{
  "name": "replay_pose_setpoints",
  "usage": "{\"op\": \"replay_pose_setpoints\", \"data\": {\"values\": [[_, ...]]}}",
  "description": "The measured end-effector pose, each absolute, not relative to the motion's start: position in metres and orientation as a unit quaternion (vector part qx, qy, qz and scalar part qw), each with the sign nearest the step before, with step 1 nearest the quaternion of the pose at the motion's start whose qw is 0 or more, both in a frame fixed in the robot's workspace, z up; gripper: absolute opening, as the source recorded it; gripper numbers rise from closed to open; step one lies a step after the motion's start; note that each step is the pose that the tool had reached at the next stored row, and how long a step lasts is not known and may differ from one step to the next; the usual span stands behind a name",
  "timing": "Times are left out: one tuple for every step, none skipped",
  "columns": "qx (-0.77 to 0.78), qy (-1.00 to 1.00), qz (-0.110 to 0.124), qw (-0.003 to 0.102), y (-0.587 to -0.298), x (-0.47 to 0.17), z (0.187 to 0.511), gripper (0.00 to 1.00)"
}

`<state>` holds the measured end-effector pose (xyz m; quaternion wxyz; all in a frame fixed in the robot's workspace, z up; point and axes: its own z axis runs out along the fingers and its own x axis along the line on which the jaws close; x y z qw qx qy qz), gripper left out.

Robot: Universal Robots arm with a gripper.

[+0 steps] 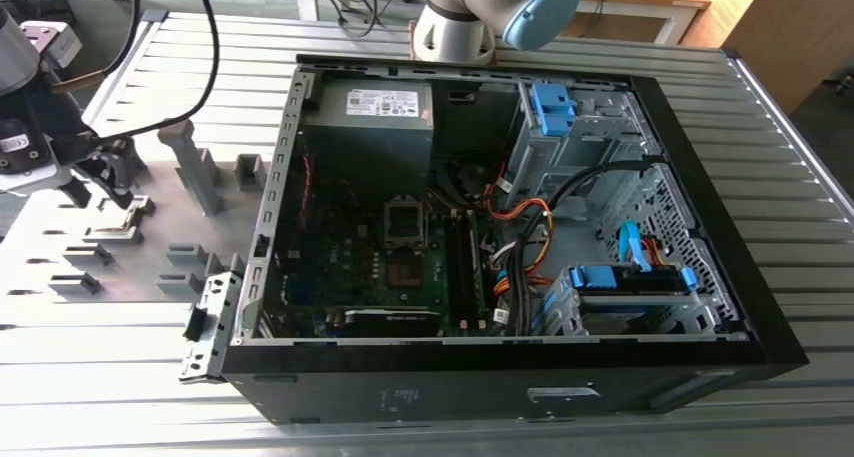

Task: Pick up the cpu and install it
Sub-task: 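Pick up the cpu and move it towards the insertion slot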

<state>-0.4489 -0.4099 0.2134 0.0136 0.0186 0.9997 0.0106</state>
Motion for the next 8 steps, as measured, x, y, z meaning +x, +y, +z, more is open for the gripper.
{"op": "replay_pose_setpoints", "data": {"values": [[0.019, 1.0, 0.011, 0.014, -0.41, -0.4489, 0.2135, 0.53], [0.019, 1.0, 0.011, 0.014, -0.4099, -0.4489, 0.2134, 0.53], [0.019, 1.0, 0.011, 0.014, -0.4099, -0.4489, 0.2134, 0.59], [0.019, 1.0, 0.011, 0.014, -0.41, -0.4489, 0.2134, 0.59], [0.019, 1.0, 0.011, 0.014, -0.4099, -0.4489, 0.2126, 0.59], [0.019, 1.0, 0.011, 0.014, -0.4099, -0.4489, 0.2115, 0.59], [0.019, 1.0, 0.011, 0.014, -0.41, -0.4489, 0.2101, 0.59], [0.019, 1.0, 0.011, 0.014, -0.4099, -0.4489, 0.2086, 0.59]]}}
